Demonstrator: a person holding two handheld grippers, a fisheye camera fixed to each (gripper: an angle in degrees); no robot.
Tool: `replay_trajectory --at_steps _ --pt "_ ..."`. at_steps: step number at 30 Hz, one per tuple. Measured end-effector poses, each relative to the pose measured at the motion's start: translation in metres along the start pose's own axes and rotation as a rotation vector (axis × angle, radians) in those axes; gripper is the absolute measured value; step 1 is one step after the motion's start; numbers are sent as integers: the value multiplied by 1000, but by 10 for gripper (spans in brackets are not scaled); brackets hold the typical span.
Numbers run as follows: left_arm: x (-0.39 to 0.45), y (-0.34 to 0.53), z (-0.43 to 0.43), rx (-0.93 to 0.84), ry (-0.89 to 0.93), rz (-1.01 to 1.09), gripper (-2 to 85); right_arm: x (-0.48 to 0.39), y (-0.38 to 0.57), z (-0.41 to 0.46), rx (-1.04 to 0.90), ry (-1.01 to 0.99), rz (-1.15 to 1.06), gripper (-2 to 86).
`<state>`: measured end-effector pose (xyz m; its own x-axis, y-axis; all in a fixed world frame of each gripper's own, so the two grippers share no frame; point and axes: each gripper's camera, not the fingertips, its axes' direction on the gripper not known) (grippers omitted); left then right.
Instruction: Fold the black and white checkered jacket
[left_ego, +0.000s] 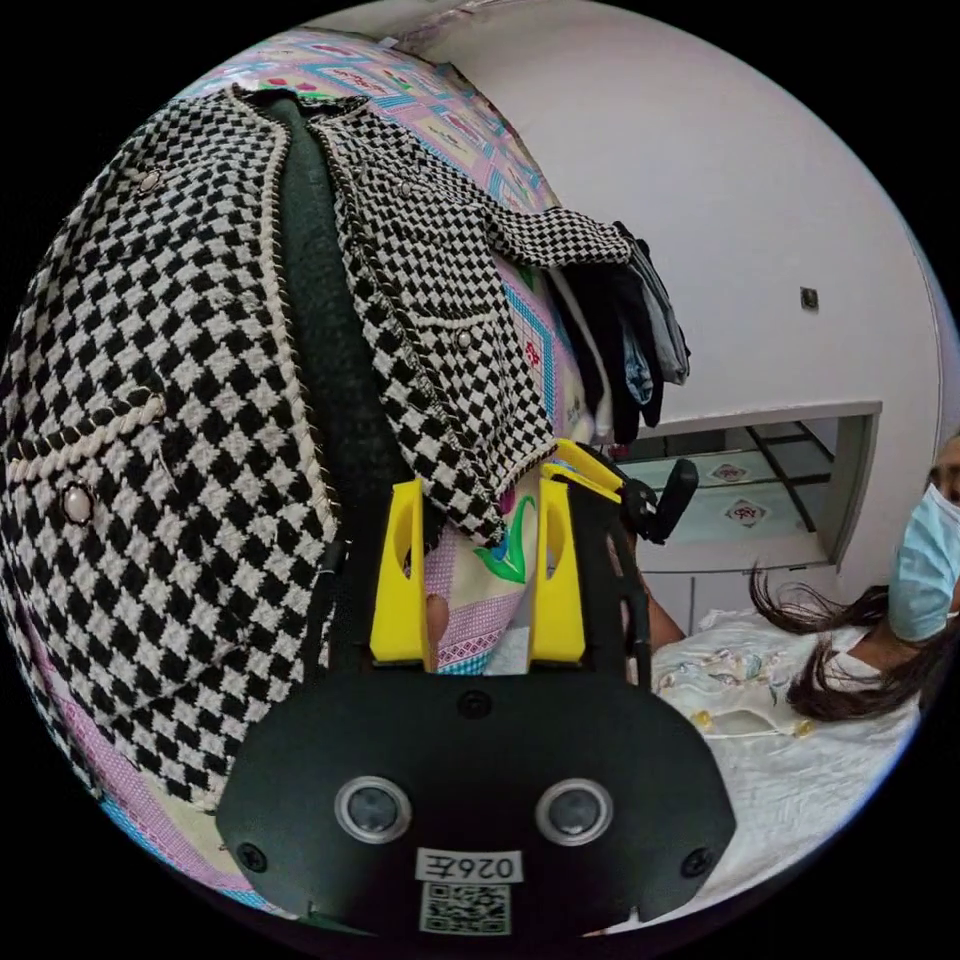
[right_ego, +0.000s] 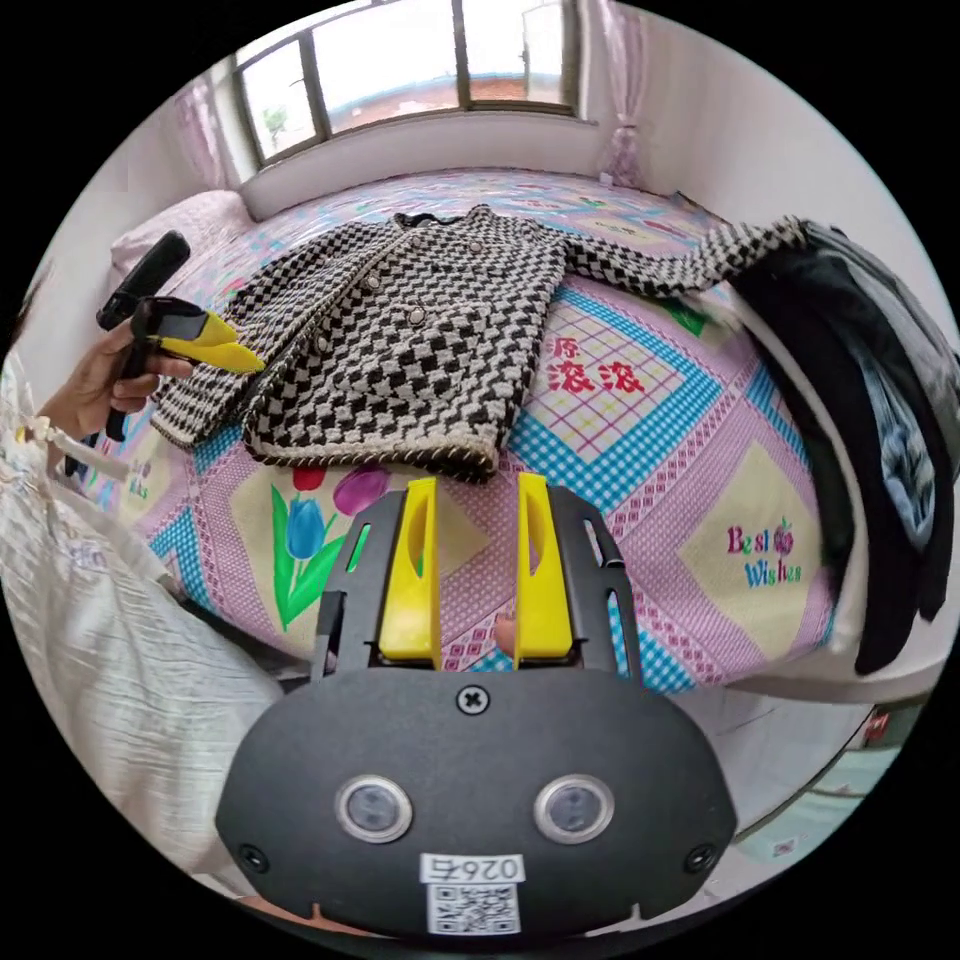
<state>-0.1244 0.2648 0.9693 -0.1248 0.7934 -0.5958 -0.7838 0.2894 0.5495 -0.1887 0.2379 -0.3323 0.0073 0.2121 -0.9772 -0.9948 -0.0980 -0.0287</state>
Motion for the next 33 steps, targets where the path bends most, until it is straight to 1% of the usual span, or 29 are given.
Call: replay_trajectory --at_steps 2,3,5,6,8,10,14,15,17,20,22,23,25,28,30,33 --pt "9 -17 12 -29 -111 41 68 -1 -17 14 -7 7 -71 45" --pt "12 -30 15 -26 -205 62 42 -1 -22 19 -20 -3 -87 30" --pt "12 -44 8 27 -265 69 34 11 -37 18 -29 -94 -55 -5" --pt "9 -48 0 64 -294 42 32 14 -39 16 -35 -102 -49 -7" --pt "-1 -49 -10 96 -278 -13 33 27 -37 7 -43 -122 -31 -11" --pt "-12 -40 -15 117 -179 -78 37 38 -28 0 -43 -169 -16 -12" --pt "-9 -16 -18 184 -88 -124 22 57 -4 -2 -64 -263 33 -12" --pt "-2 -4 -24 231 -95 -133 6 59 -1 -2 -64 -276 42 -12" --pt "11 19 -41 309 -171 -158 -3 70 7 -7 -47 -319 71 -12" --pt "25 53 -74 409 -327 -200 -3 81 8 -10 -45 -359 70 -12" --pt "19 80 -99 488 -455 -322 9 84 5 -10 -52 -372 62 -11" --pt "15 86 -105 514 -468 -357 14 85 3 -10 -57 -375 53 -11" --pt "-1 110 -126 625 -457 -455 41 87 0 -12 -57 -377 48 -7" --pt "-18 127 -141 716 -420 -530 80 88 -1 -18 -52 -372 36 26" --pt "-26 130 -148 742 -437 -557 107 93 2 -25 -41 -360 60 53" --pt "-33 121 -156 752 -452 -544 152 109 13 -39 22 -403 141 86"
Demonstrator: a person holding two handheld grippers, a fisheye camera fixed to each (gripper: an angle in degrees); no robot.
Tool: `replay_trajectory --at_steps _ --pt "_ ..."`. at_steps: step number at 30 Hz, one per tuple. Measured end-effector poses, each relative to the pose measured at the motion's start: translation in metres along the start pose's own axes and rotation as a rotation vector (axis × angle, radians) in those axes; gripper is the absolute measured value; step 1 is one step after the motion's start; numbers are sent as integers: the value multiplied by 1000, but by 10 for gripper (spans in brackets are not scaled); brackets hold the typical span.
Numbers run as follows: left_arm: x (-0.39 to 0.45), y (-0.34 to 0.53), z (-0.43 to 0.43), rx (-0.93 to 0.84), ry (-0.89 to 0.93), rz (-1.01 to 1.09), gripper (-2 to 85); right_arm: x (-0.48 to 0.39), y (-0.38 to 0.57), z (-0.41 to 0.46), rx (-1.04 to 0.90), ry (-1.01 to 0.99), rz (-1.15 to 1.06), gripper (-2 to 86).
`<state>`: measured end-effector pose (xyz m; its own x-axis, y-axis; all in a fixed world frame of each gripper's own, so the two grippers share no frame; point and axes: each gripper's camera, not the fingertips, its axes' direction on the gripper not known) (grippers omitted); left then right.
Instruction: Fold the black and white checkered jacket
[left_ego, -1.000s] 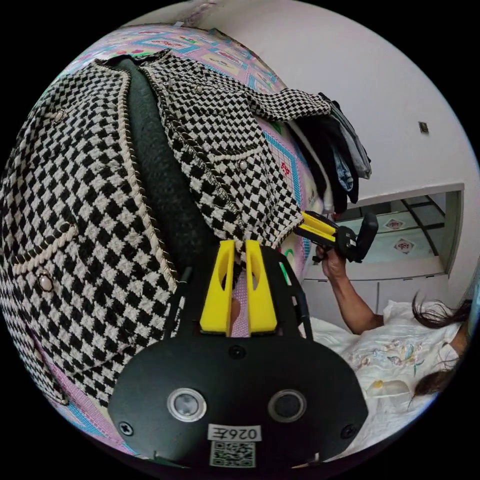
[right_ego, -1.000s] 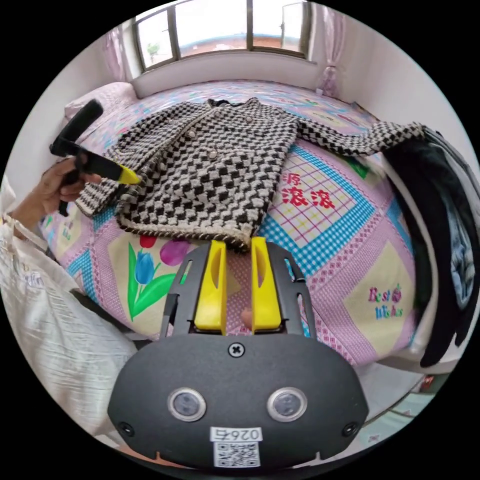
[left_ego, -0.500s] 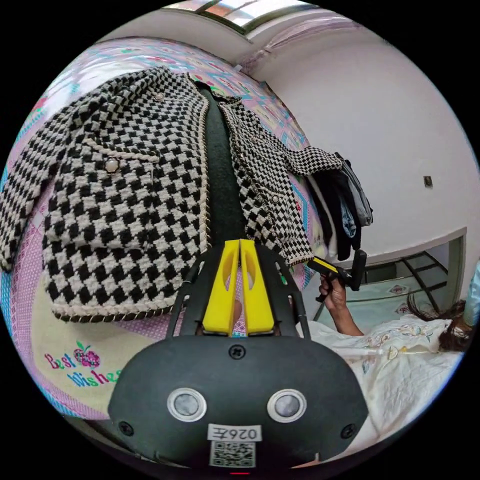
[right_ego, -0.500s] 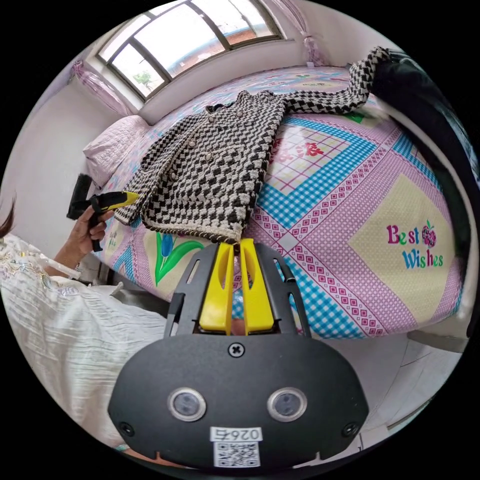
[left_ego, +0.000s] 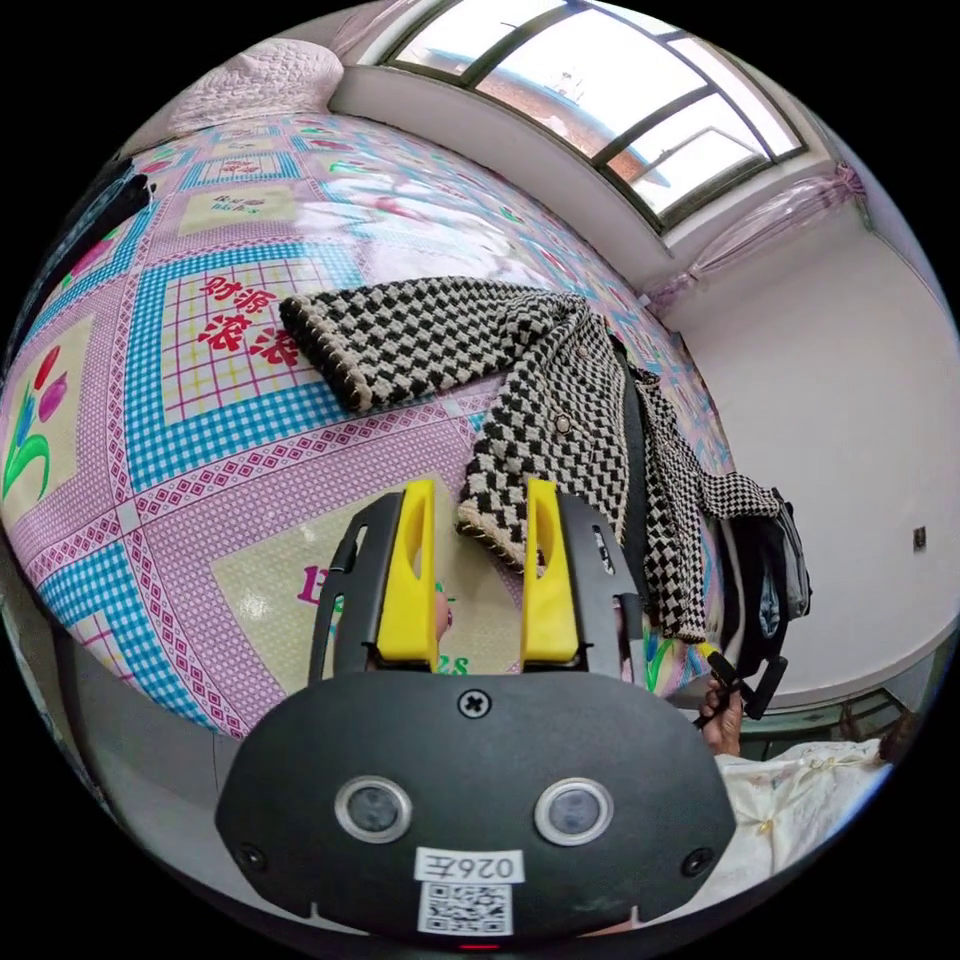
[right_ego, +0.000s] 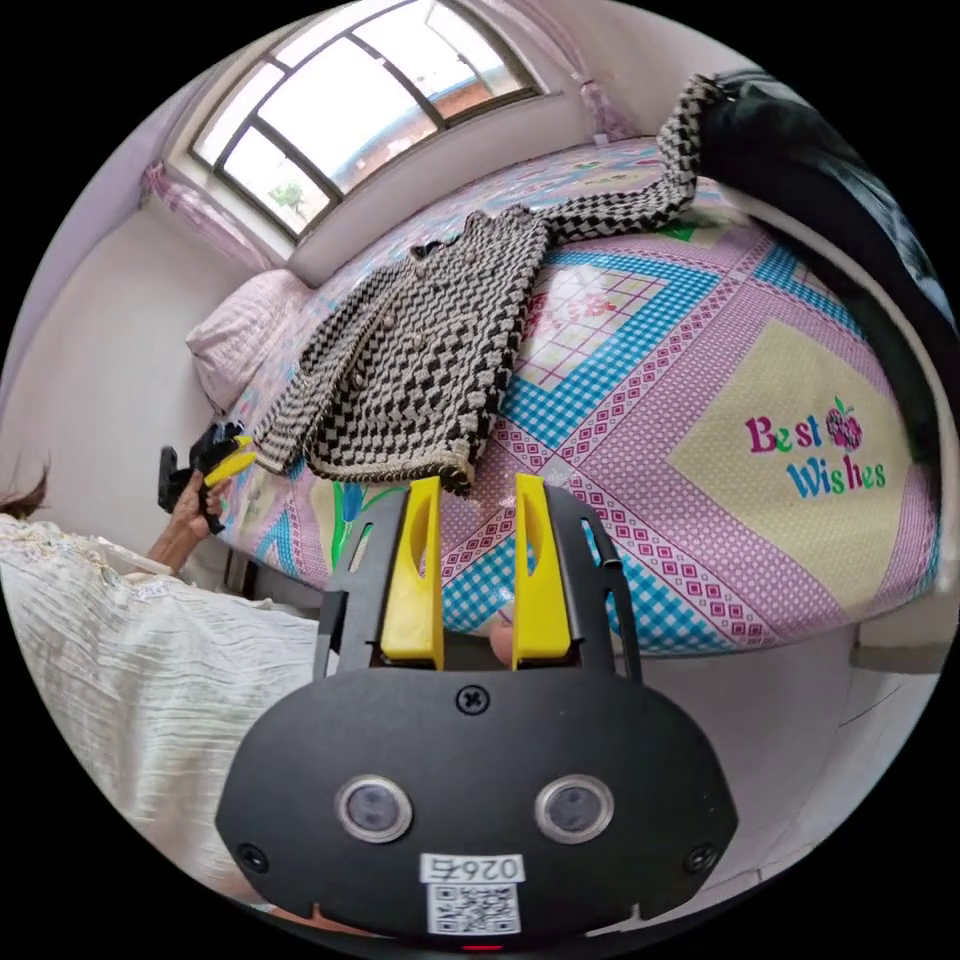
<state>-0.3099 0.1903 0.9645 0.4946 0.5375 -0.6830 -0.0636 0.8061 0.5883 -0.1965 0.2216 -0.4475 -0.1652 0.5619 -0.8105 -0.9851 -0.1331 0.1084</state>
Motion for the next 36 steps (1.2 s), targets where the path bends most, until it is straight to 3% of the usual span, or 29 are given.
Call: replay_trajectory --at_steps 2,5,9,10,15,21,27,32,36 --pt "5 -13 8 -15 -38 32 196 11 5 -11 62 -59 58 109" --pt "23 -34 27 -48 -129 100 194 19 -1 -9 102 -109 110 119" --pt "69 -48 57 -175 -442 261 83 11 -19 10 103 -88 71 67" --pt "88 -46 64 -213 -376 400 36 8 -27 17 69 -84 52 20" --pt "106 -42 62 -251 -357 408 -3 -3 -35 25 -51 -29 21 -8" --pt "36 7 11 -257 -38 153 -6 -7 8 8 -153 28 -10 -8" --pt "-20 62 -27 -163 222 -135 -7 15 42 -12 -157 -83 53 27" --pt "-2 47 -64 -55 146 -75 -9 14 24 -48 2 -20 37 58" --pt "25 22 -88 34 290 35 -9 -5 -13 -58 159 -63 -95 53"
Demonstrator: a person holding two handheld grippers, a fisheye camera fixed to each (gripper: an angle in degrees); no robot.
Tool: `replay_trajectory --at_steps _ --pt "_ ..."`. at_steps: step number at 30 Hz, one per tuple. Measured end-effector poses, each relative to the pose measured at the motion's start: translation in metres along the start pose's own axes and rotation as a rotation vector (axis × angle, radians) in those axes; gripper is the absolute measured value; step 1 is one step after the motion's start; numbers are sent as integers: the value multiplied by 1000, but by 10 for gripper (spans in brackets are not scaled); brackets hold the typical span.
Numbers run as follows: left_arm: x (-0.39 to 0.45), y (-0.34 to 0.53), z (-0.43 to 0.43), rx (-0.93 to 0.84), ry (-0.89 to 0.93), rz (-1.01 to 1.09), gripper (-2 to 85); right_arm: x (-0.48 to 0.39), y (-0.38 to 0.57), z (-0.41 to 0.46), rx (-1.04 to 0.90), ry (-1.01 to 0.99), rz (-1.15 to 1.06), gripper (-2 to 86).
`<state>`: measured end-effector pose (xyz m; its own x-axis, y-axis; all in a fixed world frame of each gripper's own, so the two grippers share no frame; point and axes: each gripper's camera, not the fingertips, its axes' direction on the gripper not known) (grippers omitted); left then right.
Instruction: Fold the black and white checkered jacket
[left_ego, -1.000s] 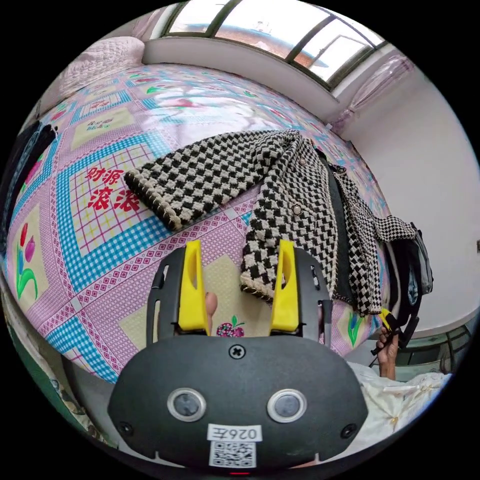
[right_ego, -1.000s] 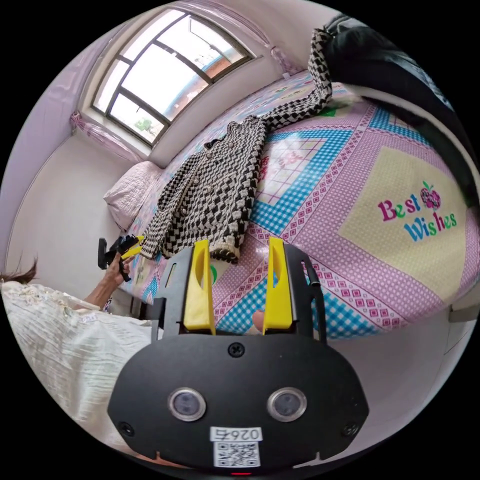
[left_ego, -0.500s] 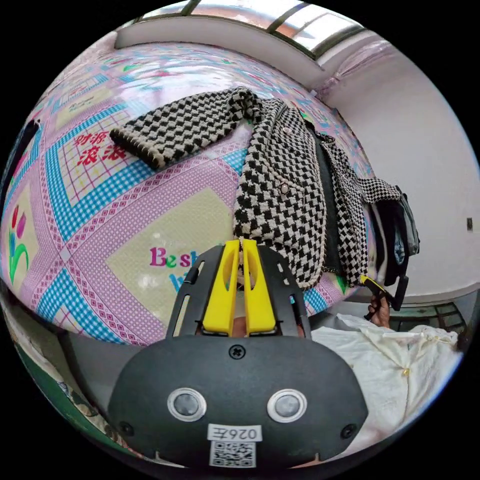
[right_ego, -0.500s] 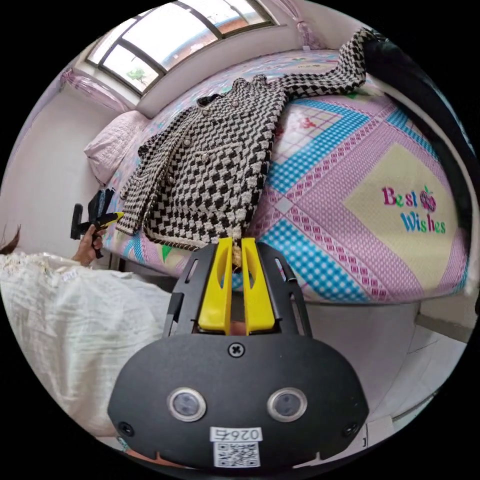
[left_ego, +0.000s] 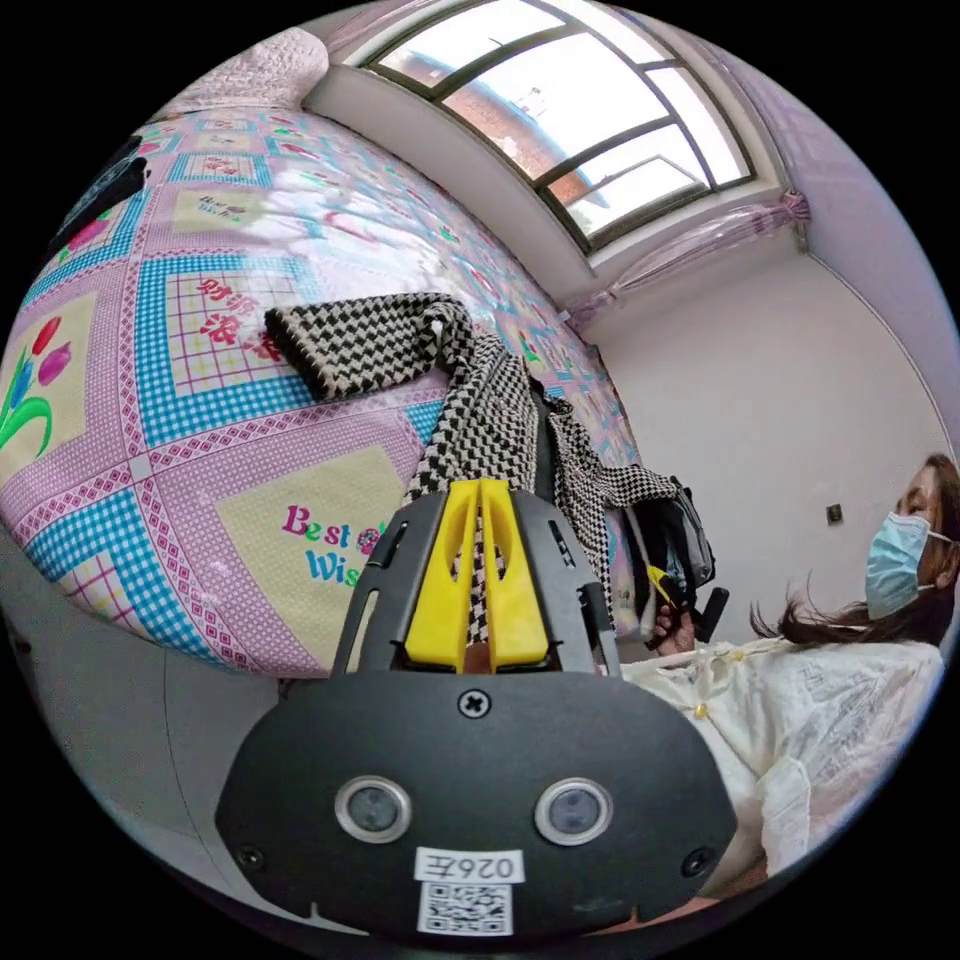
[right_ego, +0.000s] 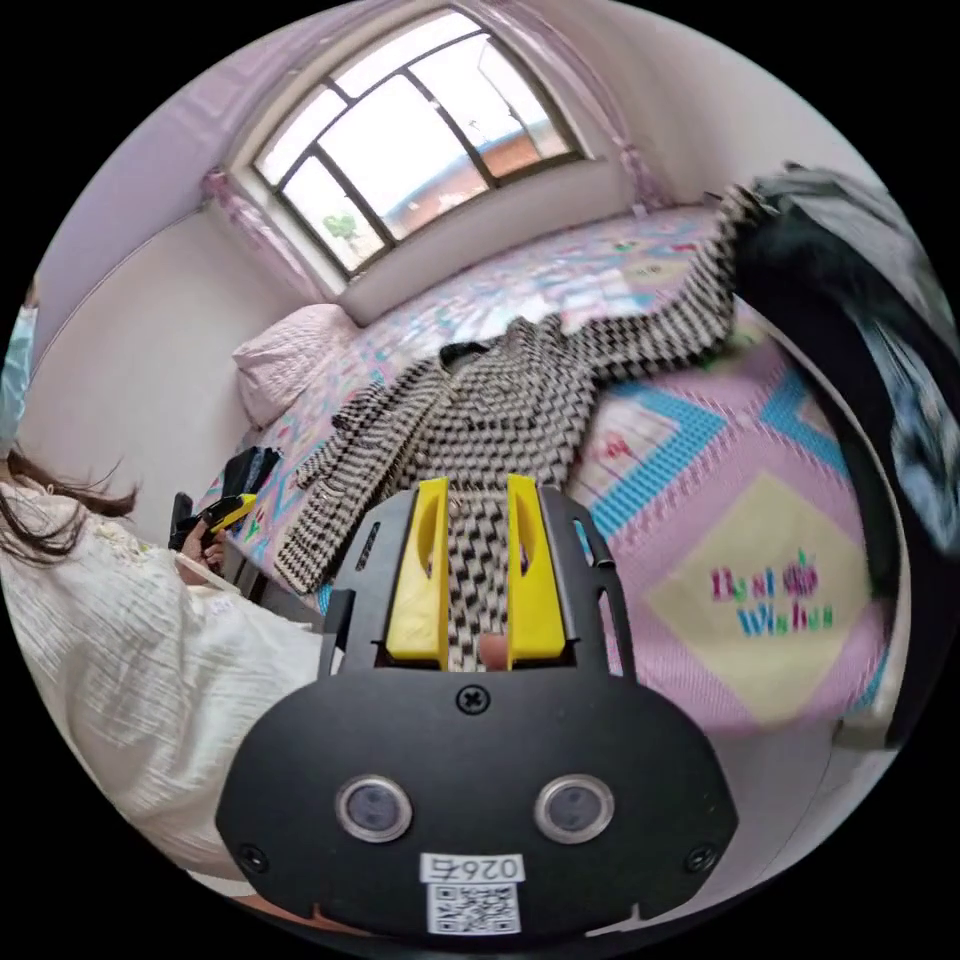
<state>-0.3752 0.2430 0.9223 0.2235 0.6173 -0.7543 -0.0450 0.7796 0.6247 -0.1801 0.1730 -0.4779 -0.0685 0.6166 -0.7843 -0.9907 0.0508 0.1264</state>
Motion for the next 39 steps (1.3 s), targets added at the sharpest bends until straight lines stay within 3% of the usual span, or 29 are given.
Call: replay_trajectory --at_steps 6,10,13,17,22,25,30,33,39 --pt "30 10 43 -138 211 41 -9 -44 -69 79 -79 -77 -269 19" --pt "56 51 87 -332 149 100 -8 -65 -101 143 -180 -50 -387 3" --pt "62 77 108 -354 85 92 -1 -74 -118 189 -213 46 -482 -6" --pt "68 96 122 -335 74 93 63 -83 -127 271 -476 -30 -538 -7" --pt "95 116 131 -355 -206 235 175 -112 -138 270 -276 89 -619 7" --pt "111 131 157 -450 -289 355 183 -116 -160 293 -293 78 -619 48" --pt "122 158 208 -597 -400 481 171 -107 -189 357 -441 82 -574 84" --pt "126 168 217 -566 -509 526 136 -100 -195 378 -476 49 -528 87" --pt "127 168 222 -586 -626 575 58 -103 -189 385 -470 137 -582 7"
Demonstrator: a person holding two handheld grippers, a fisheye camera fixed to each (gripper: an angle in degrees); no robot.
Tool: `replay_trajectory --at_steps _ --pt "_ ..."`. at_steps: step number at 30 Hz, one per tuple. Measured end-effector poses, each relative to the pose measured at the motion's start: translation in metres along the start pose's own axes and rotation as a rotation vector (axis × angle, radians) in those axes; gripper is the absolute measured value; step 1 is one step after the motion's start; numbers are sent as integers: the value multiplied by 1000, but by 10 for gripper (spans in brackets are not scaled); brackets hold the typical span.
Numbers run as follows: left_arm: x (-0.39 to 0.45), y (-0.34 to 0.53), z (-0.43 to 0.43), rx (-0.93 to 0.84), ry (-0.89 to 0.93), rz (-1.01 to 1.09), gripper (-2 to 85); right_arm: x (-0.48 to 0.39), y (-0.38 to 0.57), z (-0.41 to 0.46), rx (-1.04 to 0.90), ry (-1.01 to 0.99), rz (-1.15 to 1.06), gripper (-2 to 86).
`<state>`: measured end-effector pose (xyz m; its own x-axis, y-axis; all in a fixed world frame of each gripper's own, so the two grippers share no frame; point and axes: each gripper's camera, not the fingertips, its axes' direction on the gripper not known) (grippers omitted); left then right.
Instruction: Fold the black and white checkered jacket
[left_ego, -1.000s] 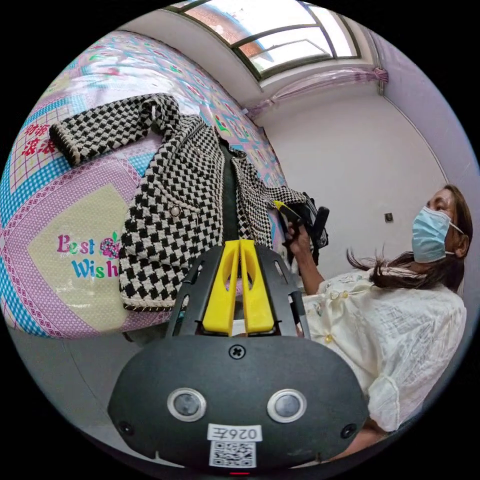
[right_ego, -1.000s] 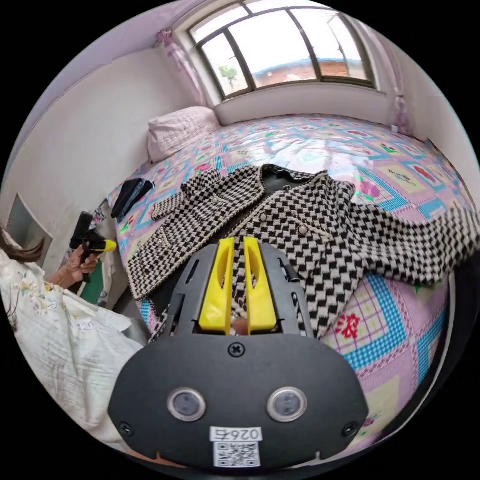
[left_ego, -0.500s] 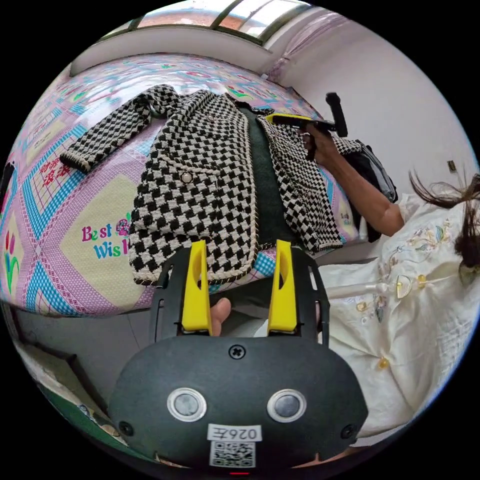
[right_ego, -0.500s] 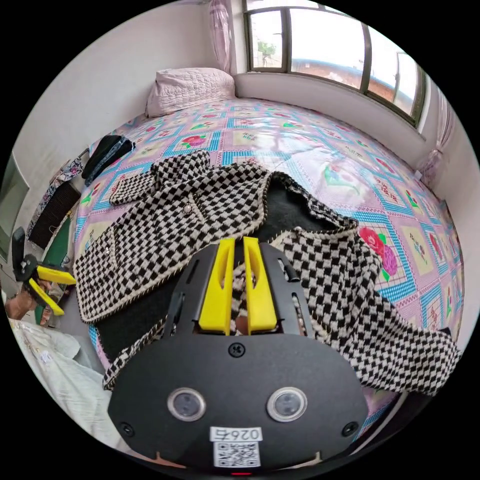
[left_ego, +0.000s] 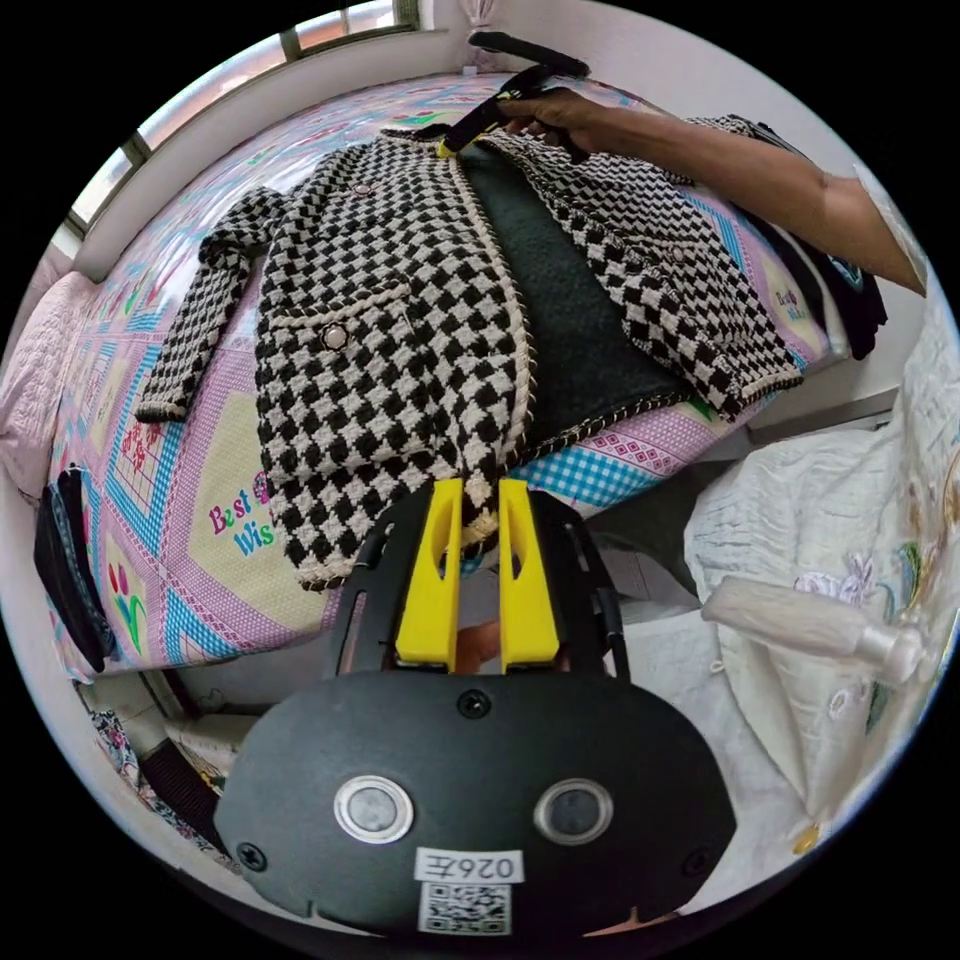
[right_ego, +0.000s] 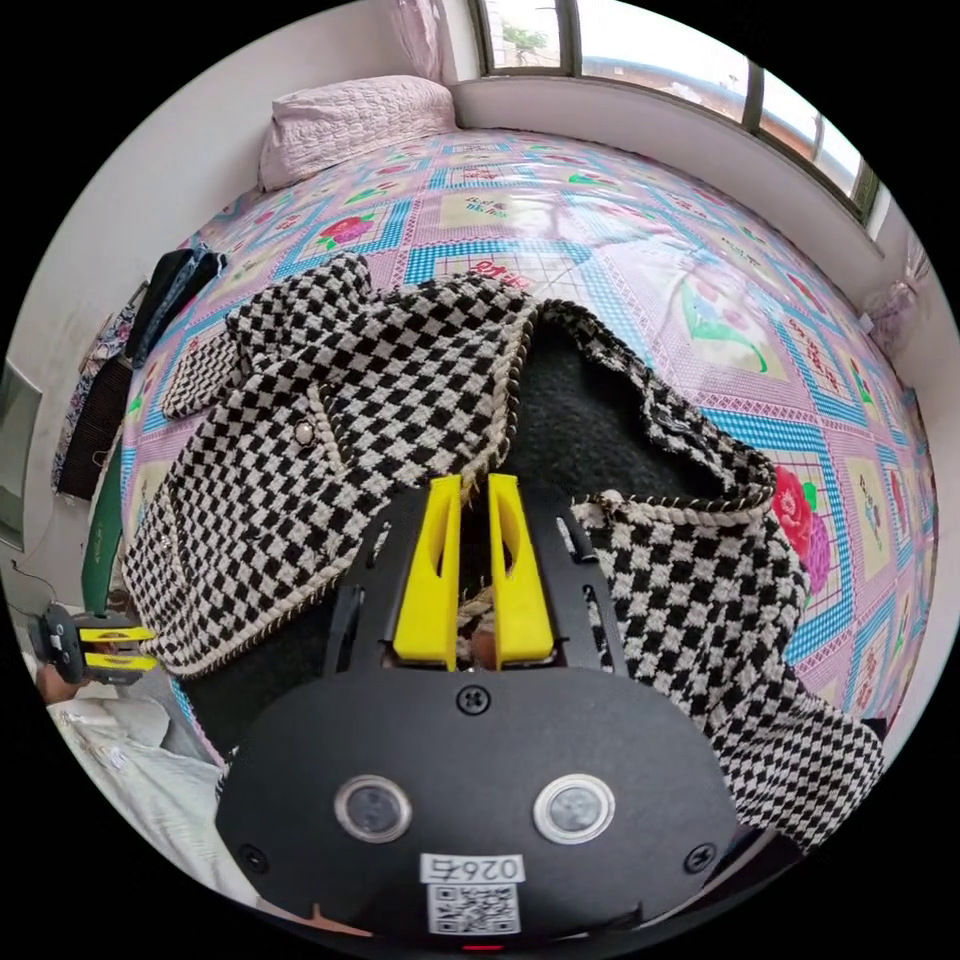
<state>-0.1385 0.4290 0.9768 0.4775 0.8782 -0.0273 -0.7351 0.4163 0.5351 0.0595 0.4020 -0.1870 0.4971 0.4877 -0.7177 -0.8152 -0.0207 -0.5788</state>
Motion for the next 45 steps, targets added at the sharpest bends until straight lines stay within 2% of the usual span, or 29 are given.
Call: replay_trajectory --at_steps 8,12,16,20,23,25,29,34,39,42,45 --pt "-50 10 -40 54 142 -51 47 9 -4 -27 60 -94 -1 -12" --pt "-87 17 -77 186 318 -118 48 23 -12 -50 103 -136 4 -13" --pt "-99 3 -88 292 549 -72 50 52 -11 -81 160 -88 31 -13" --pt "-93 -20 -53 231 582 -35 52 95 -8 -66 96 -121 98 -3" --pt "-96 -36 -6 82 635 -27 54 106 -5 -36 -23 -86 113 11" --pt "-113 -33 4 79 713 -72 53 104 9 -46 25 -68 118 14" --pt "-149 -22 -3 133 794 -128 51 89 76 -93 179 -191 118 11" --pt "-201 -2 -9 237 986 -236 49 36 172 -109 157 -383 78 -7" --pt "-240 14 -31 340 1069 -283 48 -15 226 -100 86 -380 100 -9" --pt "-254 11 -49 366 1065 -241 49 -36 229 -91 85 -416 117 -9" --pt "-257 -1 -62 352 1026 -153 50 -57 217 -87 97 -367 101 -9"
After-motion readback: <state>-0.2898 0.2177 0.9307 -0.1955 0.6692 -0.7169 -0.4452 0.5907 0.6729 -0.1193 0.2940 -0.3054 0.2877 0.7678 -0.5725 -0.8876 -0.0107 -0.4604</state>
